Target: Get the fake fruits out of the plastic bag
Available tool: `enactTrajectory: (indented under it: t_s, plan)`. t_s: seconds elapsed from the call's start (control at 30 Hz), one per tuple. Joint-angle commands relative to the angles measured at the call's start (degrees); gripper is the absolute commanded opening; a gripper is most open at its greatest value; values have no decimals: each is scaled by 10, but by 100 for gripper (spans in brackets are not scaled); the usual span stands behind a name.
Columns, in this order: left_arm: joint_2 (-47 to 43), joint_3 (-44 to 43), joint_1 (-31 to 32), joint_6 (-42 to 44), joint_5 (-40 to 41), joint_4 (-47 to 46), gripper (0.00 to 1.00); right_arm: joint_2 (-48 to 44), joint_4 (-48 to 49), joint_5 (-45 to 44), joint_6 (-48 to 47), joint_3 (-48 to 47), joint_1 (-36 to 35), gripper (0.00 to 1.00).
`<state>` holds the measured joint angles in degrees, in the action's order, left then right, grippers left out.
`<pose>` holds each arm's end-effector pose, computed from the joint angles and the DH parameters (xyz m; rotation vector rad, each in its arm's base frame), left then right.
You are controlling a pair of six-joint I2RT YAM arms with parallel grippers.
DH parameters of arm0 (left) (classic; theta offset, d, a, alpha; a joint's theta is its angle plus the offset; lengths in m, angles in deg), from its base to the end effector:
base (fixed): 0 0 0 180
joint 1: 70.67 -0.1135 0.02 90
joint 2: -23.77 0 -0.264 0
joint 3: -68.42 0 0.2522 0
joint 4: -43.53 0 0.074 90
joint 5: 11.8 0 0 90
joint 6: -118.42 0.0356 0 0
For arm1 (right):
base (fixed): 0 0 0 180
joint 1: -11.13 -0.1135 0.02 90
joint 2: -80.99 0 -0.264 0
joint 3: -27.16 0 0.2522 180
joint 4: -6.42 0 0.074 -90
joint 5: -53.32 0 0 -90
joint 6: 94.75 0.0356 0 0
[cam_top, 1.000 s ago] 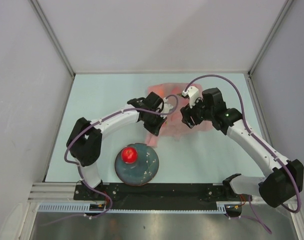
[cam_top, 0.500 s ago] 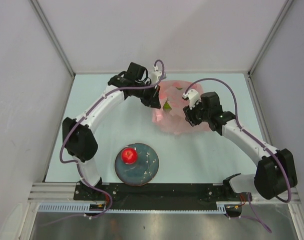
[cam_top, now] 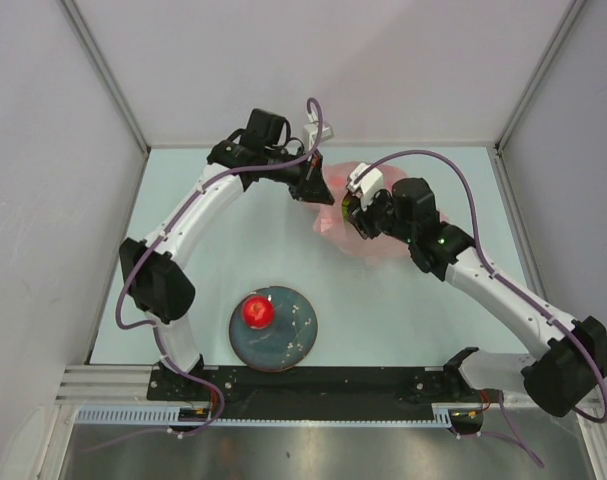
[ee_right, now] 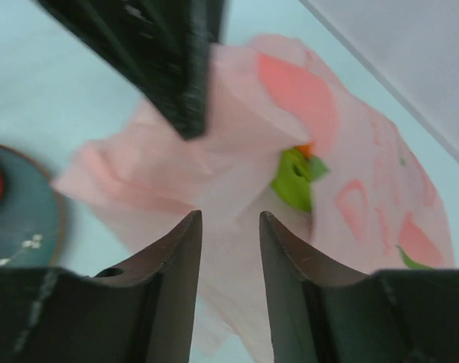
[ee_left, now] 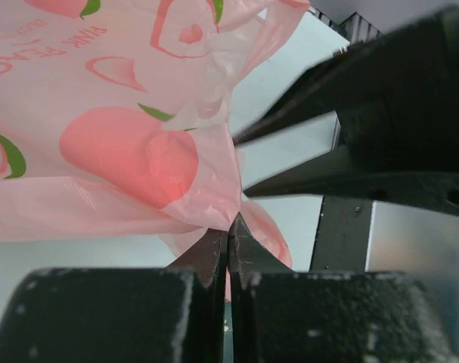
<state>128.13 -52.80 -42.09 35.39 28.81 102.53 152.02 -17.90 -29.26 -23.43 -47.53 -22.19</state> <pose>0.3374 -0.2146 0.3772 1.1066 1.9713 -1.1848 0.2382 0.1621 0.3407 -0.9275 1.7034 0.2954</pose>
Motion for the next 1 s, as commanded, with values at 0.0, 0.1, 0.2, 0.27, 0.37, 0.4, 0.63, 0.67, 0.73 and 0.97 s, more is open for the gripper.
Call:
enactTrajectory:
  t_s: [0.0, 0.1, 0.2, 0.27, 0.37, 0.4, 0.63, 0.67, 0.73, 0.97]
  plan:
    - [8, -31, -3, -19, -53, -21, 0, -5, -34, 43, 22, -1, -14, 35]
    - [15, -56, -3, -18, -62, -12, 0, 10, -23, 26, 19, 16, 0, 32]
    - [13, -64, -3, -11, -62, 0, 0, 52, -2, 22, 41, 12, 61, 30]
    - [10, -64, -4, -8, -64, 6, 0, 92, 1, 21, 32, 4, 91, 29]
    - [2, -58, -4, -8, -67, 6, 0, 142, 17, -7, 7, -5, 111, 23]
    - [1, -57, -4, -7, -67, 6, 0, 154, 28, -16, 5, -9, 123, 22]
    - [-2, -35, -4, -1, -62, 7, 0, 211, 68, -73, -2, -15, 153, 33]
    - [-1, -31, -3, -10, -69, 4, 0, 218, 72, -98, -3, -15, 152, 39]
    - [7, -32, -3, -17, -77, 0, 0, 231, 87, -111, -5, -15, 150, 54]
    - [16, -38, -3, -10, -64, 0, 0, 292, 135, -193, -43, -20, 145, 79]
